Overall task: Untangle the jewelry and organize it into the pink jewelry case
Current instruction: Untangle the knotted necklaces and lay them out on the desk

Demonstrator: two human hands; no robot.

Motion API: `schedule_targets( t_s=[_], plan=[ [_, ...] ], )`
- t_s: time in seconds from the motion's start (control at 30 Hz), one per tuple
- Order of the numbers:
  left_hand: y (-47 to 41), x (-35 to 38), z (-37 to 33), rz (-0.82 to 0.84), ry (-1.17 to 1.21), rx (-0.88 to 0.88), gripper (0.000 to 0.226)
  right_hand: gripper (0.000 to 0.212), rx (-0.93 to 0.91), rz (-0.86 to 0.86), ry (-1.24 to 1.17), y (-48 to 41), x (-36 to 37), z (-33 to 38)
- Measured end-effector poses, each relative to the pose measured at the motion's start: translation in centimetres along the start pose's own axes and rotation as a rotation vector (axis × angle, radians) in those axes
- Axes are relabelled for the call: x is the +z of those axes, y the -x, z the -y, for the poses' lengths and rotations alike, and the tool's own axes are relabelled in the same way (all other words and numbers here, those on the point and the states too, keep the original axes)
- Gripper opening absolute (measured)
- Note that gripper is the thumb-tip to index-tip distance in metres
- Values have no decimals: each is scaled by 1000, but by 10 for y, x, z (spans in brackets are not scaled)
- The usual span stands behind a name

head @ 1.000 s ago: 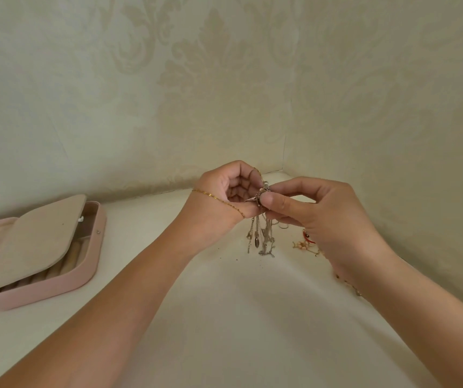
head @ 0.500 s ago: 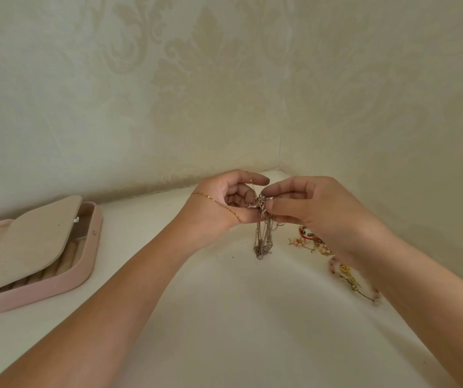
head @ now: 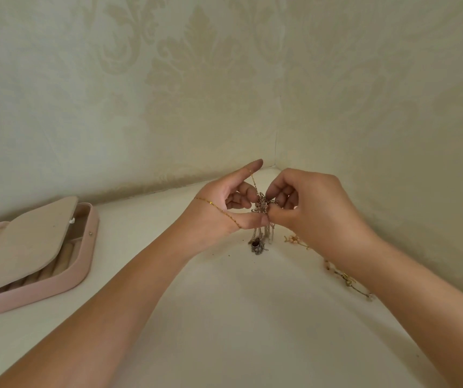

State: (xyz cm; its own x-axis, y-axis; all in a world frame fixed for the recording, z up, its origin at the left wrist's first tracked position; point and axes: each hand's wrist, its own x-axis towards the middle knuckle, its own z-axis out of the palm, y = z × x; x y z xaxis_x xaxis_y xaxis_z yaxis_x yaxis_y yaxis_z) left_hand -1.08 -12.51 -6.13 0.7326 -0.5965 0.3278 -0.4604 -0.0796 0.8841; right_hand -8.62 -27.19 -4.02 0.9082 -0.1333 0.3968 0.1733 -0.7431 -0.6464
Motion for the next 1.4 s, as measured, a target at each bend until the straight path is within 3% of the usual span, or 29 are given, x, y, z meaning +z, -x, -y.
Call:
schedule_targets(
  t_s=[0.13, 0.27, 0.43, 0.83, 1.0, 1.13, 1.3, 1.4],
  plan=[
    [0, -1, -2, 39, 74, -48, 87, 14, -10, -13, 8, 1, -2, 0],
    [2, -2, -4, -12, 168, -41, 74, 12, -58, -75, -10, 1, -4, 1],
    [4, 3, -11, -49, 220, -38, 82, 15, -189, -119, -30, 3, -5, 5],
    [3, -3, -11, -84, 318, -83, 77, 14, -274, -168, -20, 6, 2, 7],
    [3, -3, -13, -113, 395, -75, 77, 3, -209, -181, -73, 8, 1, 9],
    [3, -6, -13, -92, 374, -65, 81, 13, -118, -233, -84, 5, 1, 7],
    [6, -2, -12, -48, 325, -64, 78, 13, 88, -84, -247, 0, -1, 1],
    [4, -3, -9, -95, 267, -88, 66, 4, 102, -3, -318, -1, -3, 2]
  ],
)
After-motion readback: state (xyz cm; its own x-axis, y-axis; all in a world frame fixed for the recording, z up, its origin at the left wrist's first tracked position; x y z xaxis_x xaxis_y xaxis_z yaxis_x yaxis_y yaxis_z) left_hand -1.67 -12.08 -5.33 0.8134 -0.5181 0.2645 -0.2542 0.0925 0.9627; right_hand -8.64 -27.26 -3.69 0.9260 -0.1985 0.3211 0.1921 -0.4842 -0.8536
